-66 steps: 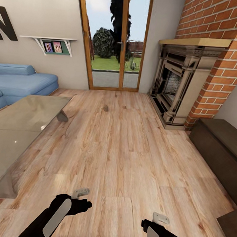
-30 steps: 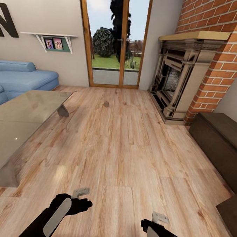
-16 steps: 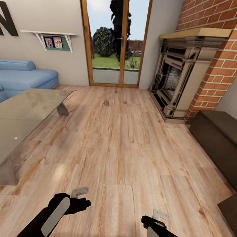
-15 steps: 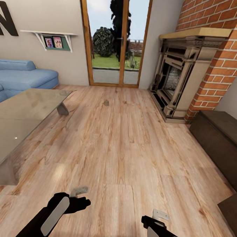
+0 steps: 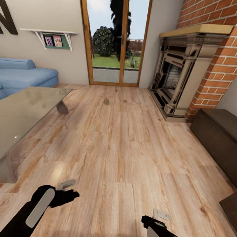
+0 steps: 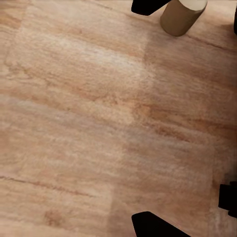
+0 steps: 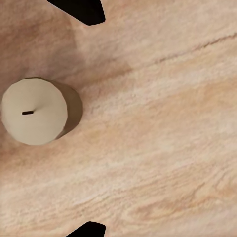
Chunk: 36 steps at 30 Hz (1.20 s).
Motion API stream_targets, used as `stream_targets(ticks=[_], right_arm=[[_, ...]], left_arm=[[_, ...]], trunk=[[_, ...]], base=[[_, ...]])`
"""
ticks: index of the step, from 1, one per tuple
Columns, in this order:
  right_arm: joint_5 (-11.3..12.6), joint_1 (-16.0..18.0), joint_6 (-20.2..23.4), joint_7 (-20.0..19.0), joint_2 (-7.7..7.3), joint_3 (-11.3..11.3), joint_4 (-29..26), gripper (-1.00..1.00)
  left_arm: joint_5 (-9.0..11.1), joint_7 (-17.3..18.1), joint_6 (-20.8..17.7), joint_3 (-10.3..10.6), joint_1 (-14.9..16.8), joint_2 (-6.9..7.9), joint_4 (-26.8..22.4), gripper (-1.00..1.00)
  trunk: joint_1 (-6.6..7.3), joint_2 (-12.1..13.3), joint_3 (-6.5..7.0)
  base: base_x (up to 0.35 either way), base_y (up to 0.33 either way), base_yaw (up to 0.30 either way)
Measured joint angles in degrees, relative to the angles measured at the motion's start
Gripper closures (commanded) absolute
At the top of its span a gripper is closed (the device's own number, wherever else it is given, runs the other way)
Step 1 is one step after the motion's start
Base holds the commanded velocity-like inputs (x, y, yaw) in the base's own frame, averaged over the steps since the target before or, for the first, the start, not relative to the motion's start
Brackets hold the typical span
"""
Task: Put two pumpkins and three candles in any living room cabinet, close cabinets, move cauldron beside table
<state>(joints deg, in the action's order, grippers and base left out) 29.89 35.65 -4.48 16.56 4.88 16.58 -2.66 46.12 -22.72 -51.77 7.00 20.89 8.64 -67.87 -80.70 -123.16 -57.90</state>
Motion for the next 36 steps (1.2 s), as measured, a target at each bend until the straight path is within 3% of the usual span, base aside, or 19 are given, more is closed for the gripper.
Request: stream_targets(ticks=[36], right_arm=[[0.3,0.0,-0.2,-0.1,-0.02,-0.1,0.0,-1.0]], left_arm=[[-0.1,-0.1,-0.5,-0.2,0.0,-0.62,0.0,-1.0]], trunk=[[-7.91,-14.4,-6.46]], base=[[0.0,0.0,0.0]])
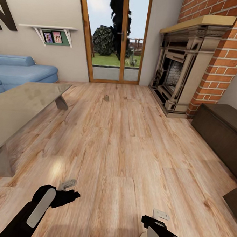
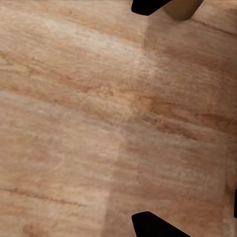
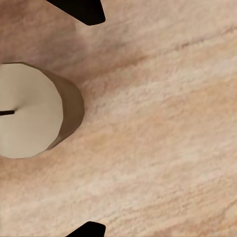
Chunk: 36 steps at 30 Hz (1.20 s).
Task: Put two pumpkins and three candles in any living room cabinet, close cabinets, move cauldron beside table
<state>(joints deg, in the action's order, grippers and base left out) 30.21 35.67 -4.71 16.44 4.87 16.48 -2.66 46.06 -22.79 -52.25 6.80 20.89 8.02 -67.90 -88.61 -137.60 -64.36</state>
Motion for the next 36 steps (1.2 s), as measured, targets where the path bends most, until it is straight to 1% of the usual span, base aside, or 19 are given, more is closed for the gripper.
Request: stream_targets(ticks=[7,9,11,14,24,28,36], right_arm=[[0.0,0.0,0.0,-0.2,0.0,0.0,0.0,-1.0],[0.0,0.0,0.0,-1.0,0.01,0.0,0.0,-1.0],[0.0,0.0,0.0,-2.6,-0.02,0.0,0.0,-1.0],[0.0,0.0,0.1,-3.6,0.01,0.0,0.0,-1.0],[0.1,0.0,0.1,-3.8,0.02,0.0,0.1,-1.0],[0.2,0.0,0.1,-3.8,0.04,0.0,0.1,-1.0],[0.3,0.0,0.1,-3.8,0.01,0.0,0.1,-1.0]], left_arm=[[0.0,0.1,0.0,0.1,0.0,-0.08,0.0,-1.0],[0.0,0.1,0.0,0.1,0.0,-0.08,-0.1,-1.0],[0.0,0.1,0.0,0.3,0.0,-0.13,0.0,-1.0],[0.0,0.1,0.0,0.7,0.0,-0.16,0.0,-1.0],[0.1,0.1,0.0,1.0,0.0,-0.22,0.0,-1.0],[0.0,0.1,0.0,1.9,0.0,-0.25,0.0,-1.0],[0.0,0.0,0.1,2.8,0.0,-0.38,0.0,-1.0]], trunk=[[-1.54,-2.8,-1.26],[-1.98,-3.6,-1.62],[-2.42,-4.4,-1.98],[-3.07,-5.6,-2.51],[-3.34,-5.8,-4.73],[-3.44,-5.8,-5.62],[-3.65,-5.9,-7.39]], base=[[0.0,0.0,0.0],[0.0,0.0,0.0],[0.0,0.0,0.0],[0.0,0.0,0.0],[0.0,0.0,0.0],[0.0,0.0,0.0],[0.0,0.0,0.0]])
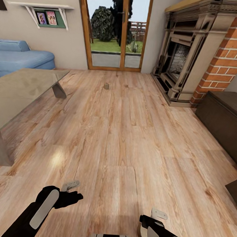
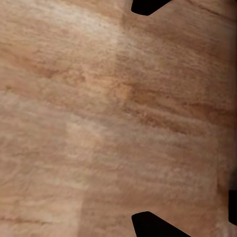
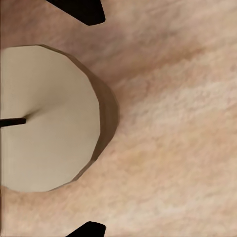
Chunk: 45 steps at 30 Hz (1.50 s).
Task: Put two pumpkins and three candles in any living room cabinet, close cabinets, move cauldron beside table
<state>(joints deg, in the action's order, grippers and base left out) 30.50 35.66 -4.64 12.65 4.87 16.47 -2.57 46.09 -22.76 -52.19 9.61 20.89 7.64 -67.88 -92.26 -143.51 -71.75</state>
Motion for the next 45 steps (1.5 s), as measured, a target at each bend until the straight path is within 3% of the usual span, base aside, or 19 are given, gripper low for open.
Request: stream_targets(ticks=[14,23,30,45], right_arm=[[0.0,0.0,0.0,-0.1,0.02,0.0,0.0,-1.0],[0.1,0.0,4.3,-0.1,0.04,-0.1,0.3,-1.0],[0.2,0.0,4.8,-0.2,0.04,-0.1,0.2,-1.0],[0.1,0.0,4.7,-0.1,0.04,-0.1,0.2,-1.0]], left_arm=[[0.0,0.0,0.0,0.1,0.0,-0.26,0.0,-1.0],[0.0,0.0,0.0,0.1,0.0,-0.31,0.0,-1.0],[0.0,0.0,0.0,0.1,0.0,-0.31,0.0,-1.0],[0.0,0.0,0.0,0.1,0.0,-0.31,0.0,-1.0]], trunk=[[0.0,0.0,-0.01],[0.0,0.0,-0.01],[0.0,0.0,-0.01],[-0.39,-0.2,-3.33]], base=[[0.0,0.0,0.0],[0.0,0.0,0.0],[0.0,0.0,0.0],[0.0,0.0,0.0]])
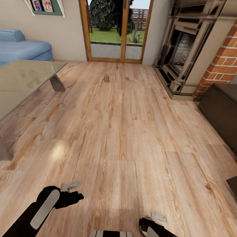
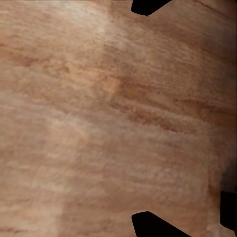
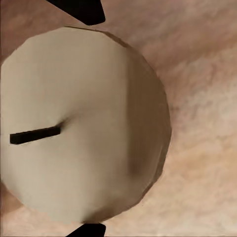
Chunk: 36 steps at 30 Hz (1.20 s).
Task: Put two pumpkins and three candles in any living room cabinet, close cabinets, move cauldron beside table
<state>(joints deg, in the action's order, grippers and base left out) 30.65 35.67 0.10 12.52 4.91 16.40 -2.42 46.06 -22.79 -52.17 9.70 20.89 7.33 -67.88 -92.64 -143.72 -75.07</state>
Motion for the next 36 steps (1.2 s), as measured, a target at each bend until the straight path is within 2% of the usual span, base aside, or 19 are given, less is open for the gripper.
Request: stream_targets(ticks=[24,25,36], right_arm=[[-0.1,0.0,-0.1,0.0,0.0,0.0,-0.1,-1.0],[-0.1,0.0,-0.1,0.0,0.0,0.0,-0.1,1.0],[-0.1,0.0,-0.1,0.0,0.0,0.1,-0.1,1.0]], left_arm=[[0.1,0.0,0.0,0.0,0.0,0.0,0.0,-1.0],[0.1,0.0,0.0,0.0,0.0,0.0,0.0,-1.0],[0.1,0.0,0.0,0.0,0.0,0.0,0.0,-1.0]], trunk=[[-0.02,0.0,-0.23],[-0.02,0.0,-0.23],[-0.02,0.0,-0.23]], base=[[0.0,0.0,0.0],[0.0,0.0,0.0],[0.0,0.0,0.0]])
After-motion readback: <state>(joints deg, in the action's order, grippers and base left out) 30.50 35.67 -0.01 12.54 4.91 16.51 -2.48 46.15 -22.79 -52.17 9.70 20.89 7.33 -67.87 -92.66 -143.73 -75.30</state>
